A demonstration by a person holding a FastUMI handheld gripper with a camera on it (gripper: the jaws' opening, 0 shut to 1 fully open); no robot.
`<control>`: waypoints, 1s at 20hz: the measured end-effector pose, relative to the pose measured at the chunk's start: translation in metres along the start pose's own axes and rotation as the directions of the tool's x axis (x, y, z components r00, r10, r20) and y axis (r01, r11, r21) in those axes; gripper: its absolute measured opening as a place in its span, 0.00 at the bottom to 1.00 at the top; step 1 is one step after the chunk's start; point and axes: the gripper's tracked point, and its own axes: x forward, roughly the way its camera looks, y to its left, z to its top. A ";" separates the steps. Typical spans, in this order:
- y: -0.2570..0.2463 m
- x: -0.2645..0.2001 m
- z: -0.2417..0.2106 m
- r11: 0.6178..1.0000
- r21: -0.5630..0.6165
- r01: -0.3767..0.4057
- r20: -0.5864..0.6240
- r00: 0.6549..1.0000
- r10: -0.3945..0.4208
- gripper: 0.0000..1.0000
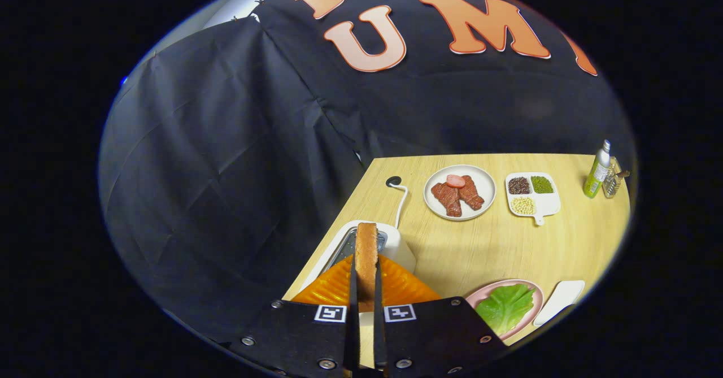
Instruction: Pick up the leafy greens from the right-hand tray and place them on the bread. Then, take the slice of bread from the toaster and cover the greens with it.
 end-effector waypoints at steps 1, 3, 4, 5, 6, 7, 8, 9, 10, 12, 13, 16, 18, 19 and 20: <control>-0.008 -0.006 -0.001 1.000 0.004 -0.006 0.011 1.000 0.006 0.10; -0.024 -0.017 -0.011 1.000 0.020 -0.016 0.010 1.000 0.016 0.10; -0.037 -0.021 -0.019 1.000 0.024 -0.013 0.004 1.000 0.013 0.10; -0.052 -0.024 -0.027 1.000 0.031 -0.001 0.004 1.000 0.001 0.10; -0.068 -0.025 -0.033 0.999 0.032 0.027 0.012 1.000 -0.028 0.10; -0.084 -0.026 -0.042 0.998 0.033 0.055 0.016 0.998 -0.056 0.10; -0.095 -0.028 -0.054 0.997 0.042 0.063 0.008 0.998 -0.063 0.10; -0.102 -0.028 -0.065 0.997 0.062 0.054 -0.010 0.998 -0.054 0.10; -0.108 -0.027 -0.076 0.996 0.083 0.041 -0.029 0.999 -0.039 0.10; -0.126 -0.028 -0.092 0.993 0.111 0.039 -0.052 0.998 -0.033 0.10; -0.137 -0.030 -0.098 0.992 0.119 0.047 -0.054 0.998 -0.041 0.10; -0.160 -0.039 -0.118 0.984 0.167 0.056 -0.066 0.997 -0.045 0.10; -0.175 -0.042 -0.131 0.978 0.199 0.057 -0.076 0.996 -0.043 0.10; -0.183 -0.042 -0.136 0.976 0.210 0.061 -0.078 0.996 -0.046 0.10; -0.190 -0.042 -0.144 0.973 0.222 0.070 -0.086 0.995 -0.052 0.10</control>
